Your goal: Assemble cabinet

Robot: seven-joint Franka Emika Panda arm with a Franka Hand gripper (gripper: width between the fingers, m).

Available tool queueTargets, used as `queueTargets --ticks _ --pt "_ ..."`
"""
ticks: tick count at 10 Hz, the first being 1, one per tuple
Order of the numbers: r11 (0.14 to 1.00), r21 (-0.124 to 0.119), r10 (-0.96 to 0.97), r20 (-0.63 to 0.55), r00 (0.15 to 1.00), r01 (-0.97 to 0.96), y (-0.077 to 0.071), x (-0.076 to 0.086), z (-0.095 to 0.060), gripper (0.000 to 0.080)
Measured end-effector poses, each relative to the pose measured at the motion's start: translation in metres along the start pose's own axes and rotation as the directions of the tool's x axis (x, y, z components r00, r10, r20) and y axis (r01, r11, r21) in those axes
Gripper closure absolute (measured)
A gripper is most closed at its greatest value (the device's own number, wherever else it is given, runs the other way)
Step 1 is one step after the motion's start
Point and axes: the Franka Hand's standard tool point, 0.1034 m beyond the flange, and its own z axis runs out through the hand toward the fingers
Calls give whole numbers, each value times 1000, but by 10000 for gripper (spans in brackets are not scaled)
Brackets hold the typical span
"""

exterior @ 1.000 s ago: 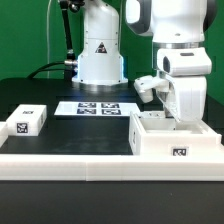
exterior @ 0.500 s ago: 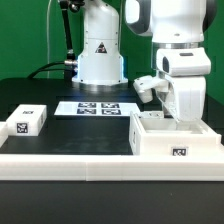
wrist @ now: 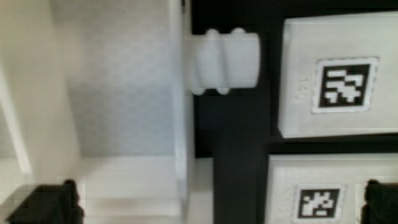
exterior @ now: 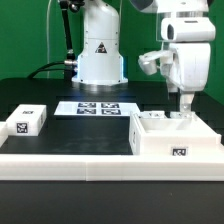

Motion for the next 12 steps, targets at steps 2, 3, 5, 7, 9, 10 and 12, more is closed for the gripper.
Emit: queueTargets --ticks 2,3,5,7,9,10,12 --pt "1000 7 12 -4 1000 -12 -27 11 -3 2" --pt "999 11 44 -12 999 -44 -39 18 1 2" --pt "997 19 76 -25 997 -76 -58 36 8 2" --pt "996 19 85 -28 996 -84 -56 40 9 2" --pt "996 17 84 -32 996 -83 -57 38 12 2" --pt "996 18 86 -44 995 -85 -60 37 23 2" --pt "995 32 91 -46 995 -90 -65 35 32 2"
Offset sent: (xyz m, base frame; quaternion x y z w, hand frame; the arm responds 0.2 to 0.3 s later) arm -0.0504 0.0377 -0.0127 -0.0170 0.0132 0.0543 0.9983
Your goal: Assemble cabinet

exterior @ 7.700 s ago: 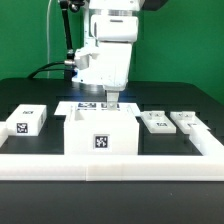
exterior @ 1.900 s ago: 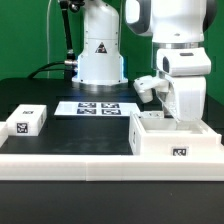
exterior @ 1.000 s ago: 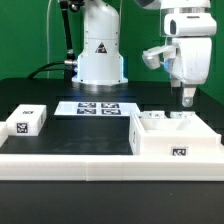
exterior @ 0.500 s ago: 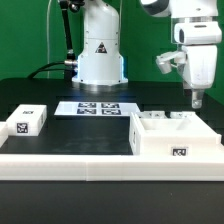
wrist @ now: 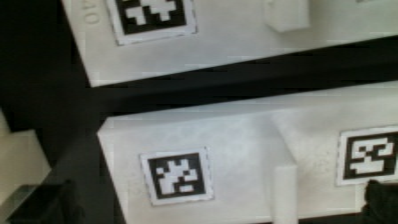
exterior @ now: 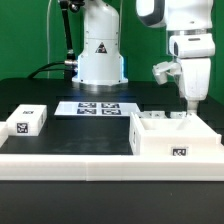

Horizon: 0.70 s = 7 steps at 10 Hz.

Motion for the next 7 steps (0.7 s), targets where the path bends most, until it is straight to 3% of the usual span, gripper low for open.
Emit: queueTargets --ticks 5,6,7 --pt "1000 13 11 -13 1000 -11 -9 2 17 2" --pt "1000 16 9 -14 1000 -8 -11 3 19 121" --pt "1000 17 7 -14 1000 -7 -11 4 19 121"
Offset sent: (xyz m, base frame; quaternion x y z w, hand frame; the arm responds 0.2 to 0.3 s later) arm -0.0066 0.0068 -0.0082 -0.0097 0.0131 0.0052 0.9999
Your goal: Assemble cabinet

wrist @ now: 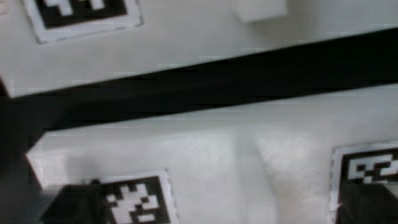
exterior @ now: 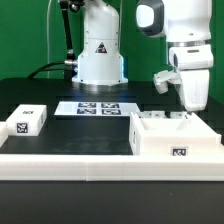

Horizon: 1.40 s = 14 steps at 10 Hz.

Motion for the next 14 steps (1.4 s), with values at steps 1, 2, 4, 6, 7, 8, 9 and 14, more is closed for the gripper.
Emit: queueTargets --ticks 1,2,4,6,7,8,9,14 --pt "1000 0 0 0 1000 0 0 0 0 257" --pt "1000 4 0 0 1000 0 -1 0 2 257" --pt "1000 6 1 1 1000 -2 -2 -1 3 595" --pt "1000 6 5 1 1000 -5 -2 -1 3 731" --pt "1000 6 5 1 1000 -5 -2 -1 3 731" --pt "1000 6 5 1 1000 -5 -2 -1 3 731" --pt "1000 6 5 1 1000 -5 -2 -1 3 731" --pt "1000 -10 13 20 1000 -13 4 -4 -19 731"
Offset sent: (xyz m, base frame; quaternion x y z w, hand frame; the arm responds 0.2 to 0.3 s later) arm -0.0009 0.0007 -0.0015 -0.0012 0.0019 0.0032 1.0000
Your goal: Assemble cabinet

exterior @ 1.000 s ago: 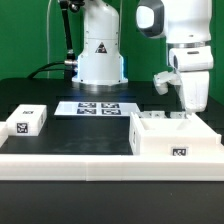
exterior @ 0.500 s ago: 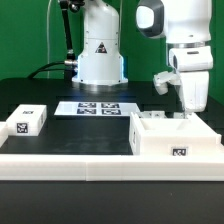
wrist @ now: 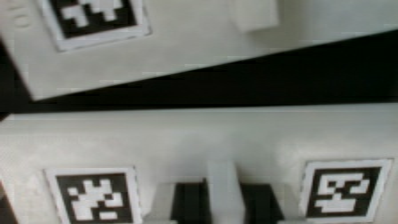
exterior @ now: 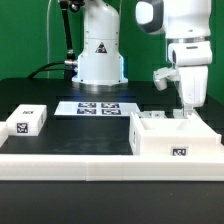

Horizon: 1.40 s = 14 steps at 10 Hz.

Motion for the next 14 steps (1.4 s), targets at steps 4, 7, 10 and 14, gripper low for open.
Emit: queueTargets --ticks 4,7,10,14 --pt "1000 -15 1 24 1000 -1 17 -24 -23 729" --pt "1000 -19 19 24 1000 -19 24 -37 -24 729" --pt "999 -22 28 21 999 -28 25 -36 -24 729" --pt "999 -29 25 19 999 -25 31 -35 -27 729"
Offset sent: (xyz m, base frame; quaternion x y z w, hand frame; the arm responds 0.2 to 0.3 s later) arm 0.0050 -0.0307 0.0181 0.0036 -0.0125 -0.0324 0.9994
